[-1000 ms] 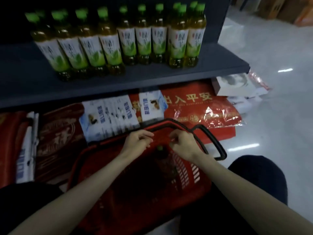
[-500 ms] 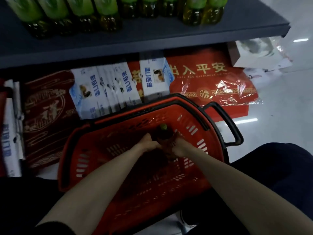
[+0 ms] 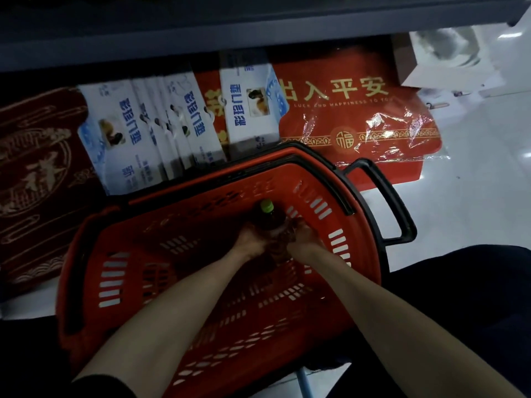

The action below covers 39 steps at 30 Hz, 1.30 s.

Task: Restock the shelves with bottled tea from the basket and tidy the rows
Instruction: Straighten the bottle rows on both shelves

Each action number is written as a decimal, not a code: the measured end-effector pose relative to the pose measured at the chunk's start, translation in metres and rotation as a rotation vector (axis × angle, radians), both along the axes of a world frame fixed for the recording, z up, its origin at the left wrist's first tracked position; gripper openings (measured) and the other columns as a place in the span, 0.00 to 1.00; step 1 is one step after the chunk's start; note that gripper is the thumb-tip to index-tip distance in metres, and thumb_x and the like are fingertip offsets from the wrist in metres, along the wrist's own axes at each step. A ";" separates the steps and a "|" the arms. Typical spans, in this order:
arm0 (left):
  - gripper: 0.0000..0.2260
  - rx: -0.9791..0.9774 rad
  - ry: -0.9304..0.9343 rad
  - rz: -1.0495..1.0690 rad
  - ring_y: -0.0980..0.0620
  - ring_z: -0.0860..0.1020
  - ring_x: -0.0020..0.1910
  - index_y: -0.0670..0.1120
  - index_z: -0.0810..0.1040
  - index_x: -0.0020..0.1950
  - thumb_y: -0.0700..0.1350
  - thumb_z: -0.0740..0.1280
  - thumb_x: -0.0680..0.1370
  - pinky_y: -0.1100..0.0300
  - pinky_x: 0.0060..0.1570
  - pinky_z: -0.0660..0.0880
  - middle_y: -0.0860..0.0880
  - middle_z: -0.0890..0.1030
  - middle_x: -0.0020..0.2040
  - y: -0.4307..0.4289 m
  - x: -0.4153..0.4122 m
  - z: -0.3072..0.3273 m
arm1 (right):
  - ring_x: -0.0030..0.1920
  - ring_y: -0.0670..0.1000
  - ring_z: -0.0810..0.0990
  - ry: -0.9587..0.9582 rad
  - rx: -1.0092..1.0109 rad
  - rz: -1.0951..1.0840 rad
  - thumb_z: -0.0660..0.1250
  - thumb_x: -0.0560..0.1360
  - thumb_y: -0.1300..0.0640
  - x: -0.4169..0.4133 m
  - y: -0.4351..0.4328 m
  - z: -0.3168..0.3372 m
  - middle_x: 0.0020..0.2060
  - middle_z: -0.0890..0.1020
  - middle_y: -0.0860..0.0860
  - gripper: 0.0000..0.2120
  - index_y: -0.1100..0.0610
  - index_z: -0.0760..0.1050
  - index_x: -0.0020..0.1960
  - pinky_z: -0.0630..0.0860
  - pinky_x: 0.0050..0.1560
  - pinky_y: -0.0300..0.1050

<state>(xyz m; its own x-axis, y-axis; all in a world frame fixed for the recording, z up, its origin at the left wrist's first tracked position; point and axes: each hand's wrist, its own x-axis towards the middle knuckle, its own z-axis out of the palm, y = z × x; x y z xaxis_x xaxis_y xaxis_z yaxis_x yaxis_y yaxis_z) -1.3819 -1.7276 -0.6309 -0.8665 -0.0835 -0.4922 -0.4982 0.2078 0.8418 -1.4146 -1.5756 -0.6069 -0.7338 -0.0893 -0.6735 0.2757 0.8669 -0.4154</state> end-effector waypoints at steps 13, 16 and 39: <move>0.24 -0.397 -0.004 -0.293 0.55 0.83 0.49 0.53 0.78 0.50 0.51 0.85 0.59 0.60 0.47 0.80 0.54 0.84 0.47 -0.041 0.013 0.079 | 0.56 0.54 0.85 -0.016 -0.165 0.332 0.70 0.61 0.53 -0.017 0.012 -0.005 0.52 0.86 0.51 0.28 0.51 0.78 0.62 0.84 0.56 0.55; 0.29 -0.450 0.092 -0.299 0.55 0.83 0.46 0.51 0.80 0.51 0.58 0.83 0.54 0.52 0.48 0.82 0.55 0.85 0.46 -0.050 0.013 0.117 | 0.52 0.48 0.86 0.070 -0.298 0.319 0.76 0.62 0.61 -0.009 0.006 0.067 0.51 0.87 0.51 0.27 0.54 0.79 0.61 0.84 0.54 0.49; 0.19 -0.090 0.790 -0.124 0.47 0.88 0.52 0.44 0.85 0.62 0.39 0.80 0.72 0.52 0.51 0.85 0.46 0.89 0.52 -0.062 0.029 0.481 | 0.69 0.62 0.79 0.394 -1.257 0.172 0.80 0.72 0.56 0.007 -0.006 0.394 0.69 0.79 0.58 0.39 0.52 0.65 0.78 0.74 0.69 0.66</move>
<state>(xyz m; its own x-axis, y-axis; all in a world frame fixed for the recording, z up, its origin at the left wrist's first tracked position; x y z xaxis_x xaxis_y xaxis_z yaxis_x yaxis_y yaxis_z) -1.3524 -1.7894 -0.1501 -0.9613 0.0261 0.2744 0.2689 0.3063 0.9132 -1.4079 -1.5820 -0.2124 -0.7764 -0.6014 0.1887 -0.1211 -0.1514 -0.9810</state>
